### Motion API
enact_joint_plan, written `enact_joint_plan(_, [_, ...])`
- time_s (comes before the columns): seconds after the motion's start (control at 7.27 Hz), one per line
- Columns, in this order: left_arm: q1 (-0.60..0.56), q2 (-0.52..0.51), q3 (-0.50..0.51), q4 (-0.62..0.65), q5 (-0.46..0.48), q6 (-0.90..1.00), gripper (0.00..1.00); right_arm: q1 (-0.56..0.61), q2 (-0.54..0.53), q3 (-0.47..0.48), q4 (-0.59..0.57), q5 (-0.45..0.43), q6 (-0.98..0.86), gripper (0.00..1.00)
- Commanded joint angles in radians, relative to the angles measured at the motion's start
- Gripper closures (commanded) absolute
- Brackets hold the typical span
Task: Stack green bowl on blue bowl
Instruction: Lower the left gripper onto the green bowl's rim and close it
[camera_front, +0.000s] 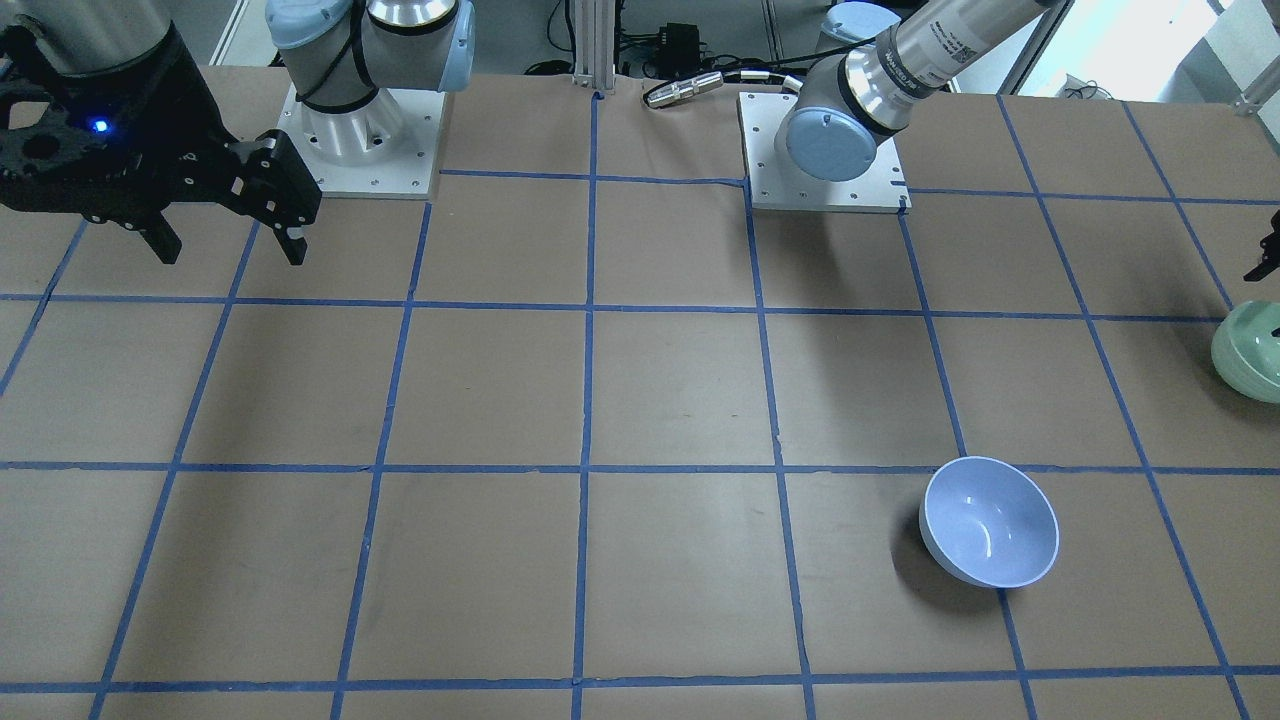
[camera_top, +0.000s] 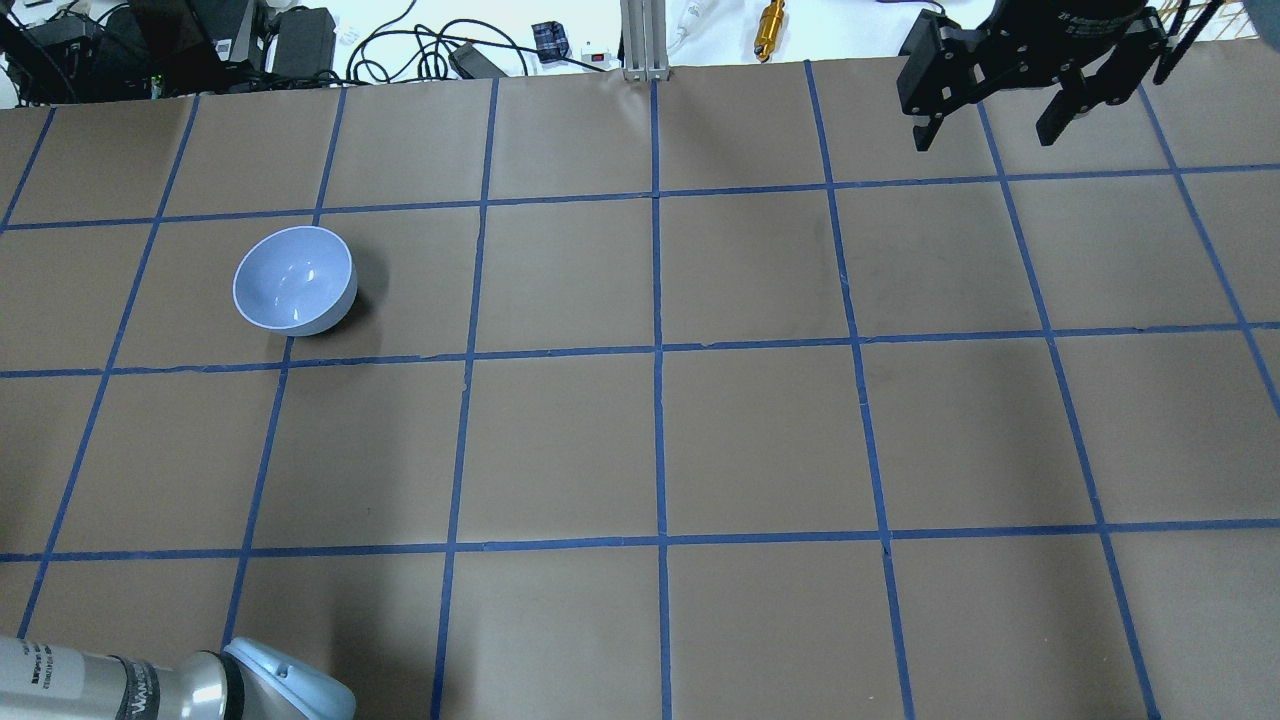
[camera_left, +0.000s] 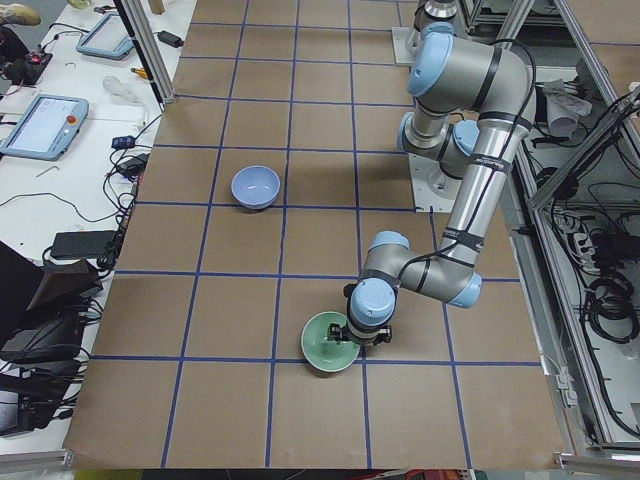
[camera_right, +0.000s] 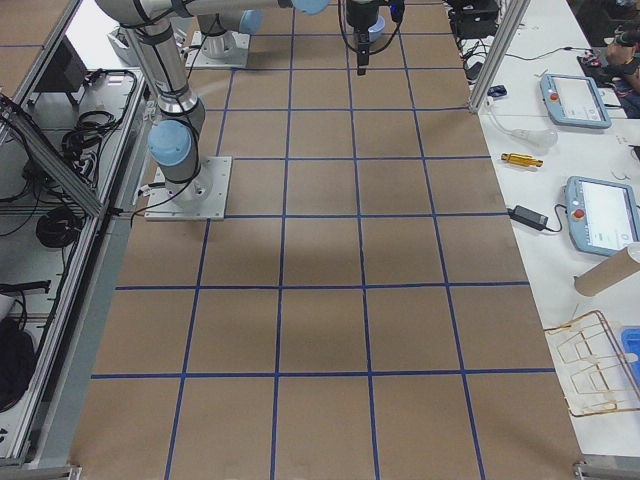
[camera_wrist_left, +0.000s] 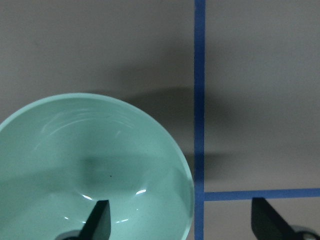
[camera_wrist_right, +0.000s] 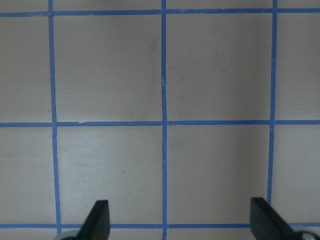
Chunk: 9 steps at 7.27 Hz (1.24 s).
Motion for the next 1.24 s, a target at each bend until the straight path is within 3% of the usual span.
enact_joint_plan(0.0, [0.002, -0.038, -0.005, 0.004, -0.009, 0.001, 0.00, 0.000, 0.000, 0.000, 0.000, 0.000, 0.000, 0.00])
enact_joint_plan(0.28, [0.001, -0.056, -0.004, 0.014, -0.011, 0.000, 0.03, 0.000, 0.000, 0.000, 0.000, 0.000, 0.001, 0.00])
enact_joint_plan(0.41, [0.001, -0.065, -0.010, 0.074, -0.012, 0.004, 0.16, 0.000, 0.000, 0.000, 0.000, 0.000, 0.002, 0.00])
enact_joint_plan(0.55, [0.001, -0.076, -0.021, 0.090, -0.011, 0.004, 0.17, 0.000, -0.001, 0.000, 0.000, 0.000, 0.002, 0.00])
enact_joint_plan(0.69, [0.001, -0.078, -0.021, 0.092, -0.011, 0.004, 0.29, 0.000, 0.000, 0.000, 0.000, 0.000, 0.002, 0.00])
enact_joint_plan(0.96, [0.001, -0.076, -0.021, 0.093, -0.009, 0.004, 0.94, 0.000, -0.002, 0.000, 0.000, 0.000, 0.002, 0.00])
enact_joint_plan(1.1, [0.001, -0.075, -0.021, 0.093, -0.009, 0.004, 1.00, 0.000, -0.002, 0.000, 0.000, 0.000, 0.002, 0.00])
